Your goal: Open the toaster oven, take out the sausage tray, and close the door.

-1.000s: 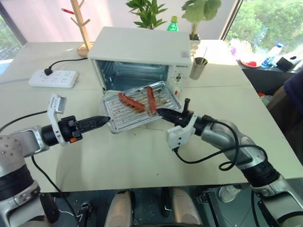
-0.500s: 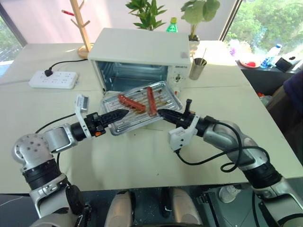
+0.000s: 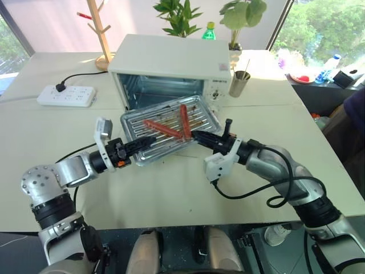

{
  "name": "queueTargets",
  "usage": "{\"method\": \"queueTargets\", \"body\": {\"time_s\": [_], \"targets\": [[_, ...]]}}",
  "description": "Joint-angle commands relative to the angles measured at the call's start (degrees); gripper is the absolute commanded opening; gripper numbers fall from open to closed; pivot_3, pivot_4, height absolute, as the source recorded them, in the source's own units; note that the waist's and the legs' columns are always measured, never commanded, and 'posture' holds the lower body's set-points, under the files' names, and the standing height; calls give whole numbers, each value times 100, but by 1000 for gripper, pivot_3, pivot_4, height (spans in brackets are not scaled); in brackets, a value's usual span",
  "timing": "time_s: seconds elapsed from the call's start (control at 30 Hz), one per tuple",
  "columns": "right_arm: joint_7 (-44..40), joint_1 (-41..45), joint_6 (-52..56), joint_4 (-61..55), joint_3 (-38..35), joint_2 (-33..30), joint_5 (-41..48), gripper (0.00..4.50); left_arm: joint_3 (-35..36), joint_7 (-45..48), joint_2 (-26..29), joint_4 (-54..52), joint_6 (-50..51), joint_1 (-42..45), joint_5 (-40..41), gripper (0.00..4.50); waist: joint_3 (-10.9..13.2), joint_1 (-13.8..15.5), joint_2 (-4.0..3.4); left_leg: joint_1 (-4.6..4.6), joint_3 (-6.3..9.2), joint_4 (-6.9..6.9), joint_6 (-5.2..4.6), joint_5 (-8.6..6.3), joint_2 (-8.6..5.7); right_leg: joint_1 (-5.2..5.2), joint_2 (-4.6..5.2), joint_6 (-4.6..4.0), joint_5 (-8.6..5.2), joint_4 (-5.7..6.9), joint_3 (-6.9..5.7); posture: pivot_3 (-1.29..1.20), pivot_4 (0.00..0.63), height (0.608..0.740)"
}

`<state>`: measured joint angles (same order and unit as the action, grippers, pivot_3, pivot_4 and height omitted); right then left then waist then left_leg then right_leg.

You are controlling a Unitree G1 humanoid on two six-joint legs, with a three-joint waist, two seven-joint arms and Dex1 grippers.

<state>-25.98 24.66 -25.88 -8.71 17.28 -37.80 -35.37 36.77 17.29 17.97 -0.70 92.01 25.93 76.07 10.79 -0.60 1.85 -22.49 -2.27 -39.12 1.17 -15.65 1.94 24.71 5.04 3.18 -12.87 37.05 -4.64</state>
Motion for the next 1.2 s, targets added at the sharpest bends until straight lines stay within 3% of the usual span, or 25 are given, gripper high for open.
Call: {"method": "queueTargets", "body": {"time_s": [0.03,0.17,0.3,0.4,0.57,0.93,1.2], "targets": [[11,64,-76,-188,-236,-83,123,0,-50,-462,-17,-53,-19,-147,463,26,0,1,0,0,0,0,0,0,0,0,0,0,0,0,0,0,150,717],[-117,15,-89,-212,-252,-150,247,0,-173,-1076,28,90,-351,-337,1220,26,0,3,0,1,2,0,0,0,0,-1,0,0,0,0,0,0,150,717],[-282,-56,-56,-278,-312,-211,449,1480,-566,-1785,209,92,-933,-732,2210,0,0,9,0,2,3,0,0,0,1,-3,3,0,0,-1,0,0,150,717],[-604,-177,142,-409,-379,-252,864,3045,-948,-2295,441,-39,-1526,-1119,3074,0,0,8,0,3,4,0,0,0,1,-3,4,-1,-1,-1,5,0,150,717],[-1208,-414,656,-917,-629,-372,1686,3045,-1239,-2525,648,-427,-2284,-1626,3693,0,2,29,-4,4,6,1,0,-1,5,-4,7,-4,-2,-4,4,0,150,717],[-2263,-994,2868,-1068,-1591,-786,3546,3045,-962,-2403,-58,-2268,-3681,-3319,3693,0,2,140,-4,2,0,4,-7,-6,0,-16,6,-25,-15,-41,-2,0,150,717],[-2465,-633,4608,-376,-1629,-286,4636,3045,-744,-2176,-441,-3682,-5082,-5056,3693,0,7,134,-19,-2,-3,10,-16,-14,15,-22,1,-30,-14,-78,-3,0,150,717]]}}
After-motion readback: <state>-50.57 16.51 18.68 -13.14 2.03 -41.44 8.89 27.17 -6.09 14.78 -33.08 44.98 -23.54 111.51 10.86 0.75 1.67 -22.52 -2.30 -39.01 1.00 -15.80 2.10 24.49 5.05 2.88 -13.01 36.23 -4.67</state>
